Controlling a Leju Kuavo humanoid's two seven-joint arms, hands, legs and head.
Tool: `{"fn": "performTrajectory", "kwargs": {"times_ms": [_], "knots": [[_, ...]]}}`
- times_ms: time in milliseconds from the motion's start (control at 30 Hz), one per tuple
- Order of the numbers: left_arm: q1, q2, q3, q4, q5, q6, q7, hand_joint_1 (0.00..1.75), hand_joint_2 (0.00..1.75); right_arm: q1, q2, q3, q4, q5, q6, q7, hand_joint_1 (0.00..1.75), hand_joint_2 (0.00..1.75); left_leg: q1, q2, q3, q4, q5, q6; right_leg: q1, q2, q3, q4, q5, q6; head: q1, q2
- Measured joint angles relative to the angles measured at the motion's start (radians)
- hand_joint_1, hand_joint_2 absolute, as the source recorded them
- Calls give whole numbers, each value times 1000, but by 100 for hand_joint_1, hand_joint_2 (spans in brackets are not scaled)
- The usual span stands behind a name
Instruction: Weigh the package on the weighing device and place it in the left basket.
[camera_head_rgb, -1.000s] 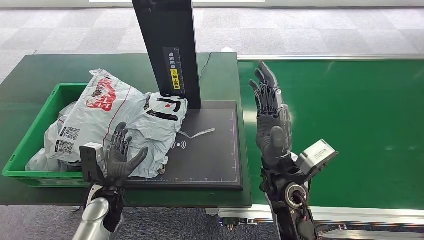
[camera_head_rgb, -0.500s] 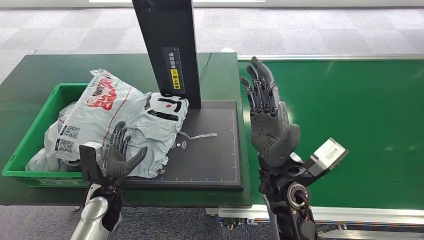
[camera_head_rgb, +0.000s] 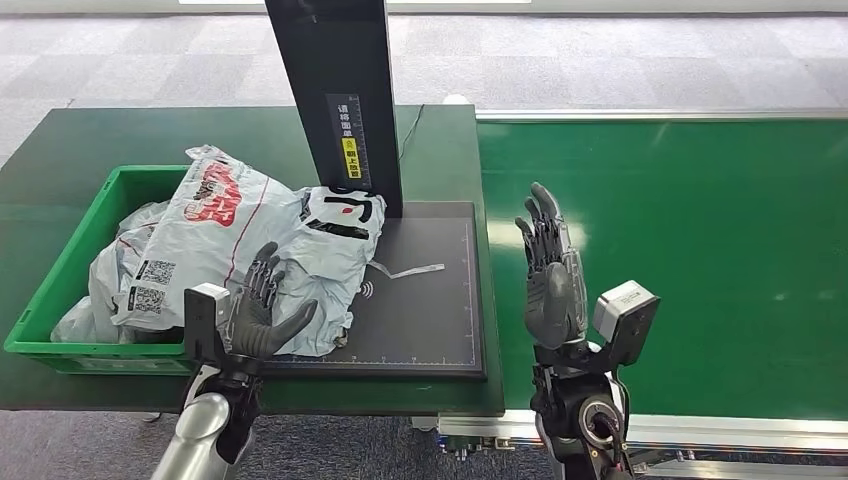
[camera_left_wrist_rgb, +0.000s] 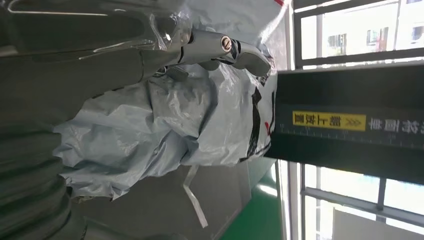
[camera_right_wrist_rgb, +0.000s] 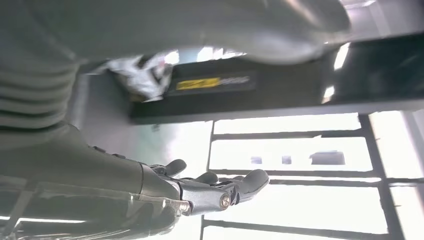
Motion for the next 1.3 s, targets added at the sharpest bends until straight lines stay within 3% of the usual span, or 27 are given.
{"fn": "performTrajectory", "kwargs": {"times_ms": [500, 833, 900, 1000, 1100, 1233, 1267, 1300], "knots": [[37, 6, 5, -22, 47, -99, -27, 0, 175, 59, -30, -56, -9, 163, -112, 142, 0, 175, 0, 0, 0, 0, 0, 0, 0, 0, 0, 0, 0, 0, 0, 0], [35, 10, 15, 6, 68, -127, -43, 0, 175, 63, -56, -60, 51, 244, -50, 187, 0, 175, 0, 0, 0, 0, 0, 0, 0, 0, 0, 0, 0, 0, 0, 0], [32, 11, 12, 8, 0, -89, -67, 0, 175, 64, -59, -60, 61, 259, -47, 188, 0, 175, 0, 0, 0, 0, 0, 0, 0, 0, 0, 0, 0, 0, 0, 0], [22, 20, -4, 6, -227, 32, -86, 0, 175, 70, -61, -62, 68, 282, -35, 188, 0, 175, 0, 0, 0, 0, 0, 0, 0, 0, 0, 0, 0, 0, 0, 0], [8, 37, -34, 2, -500, 140, -41, 0, 175, 81, -62, -66, 71, 293, -9, 182, 0, 175, 0, 0, 0, 0, 0, 0, 0, 0, 0, 0, 0, 0, 0, 0], [-17, 56, -65, 5, -706, 185, 31, 0, 175, 82, -62, -71, 78, 303, 14, 176, 0, 175, 0, 0, 0, 0, 0, 0, 0, 0, 0, 0, 0, 0, 0, 0], [-24, 59, -71, 8, -748, 189, 52, 15, 175, 80, -62, -72, 81, 305, 19, 175, 0, 175, 0, 0, 0, 0, 0, 0, 0, 0, 0, 0, 0, 0, 0, 0], [-32, 62, -77, 11, -791, 194, 72, 52, 175, 79, -62, -72, 84, 307, 23, 174, 0, 175, 0, 0, 0, 0, 0, 0, 0, 0, 0, 0, 0, 0, 0, 0]]}}
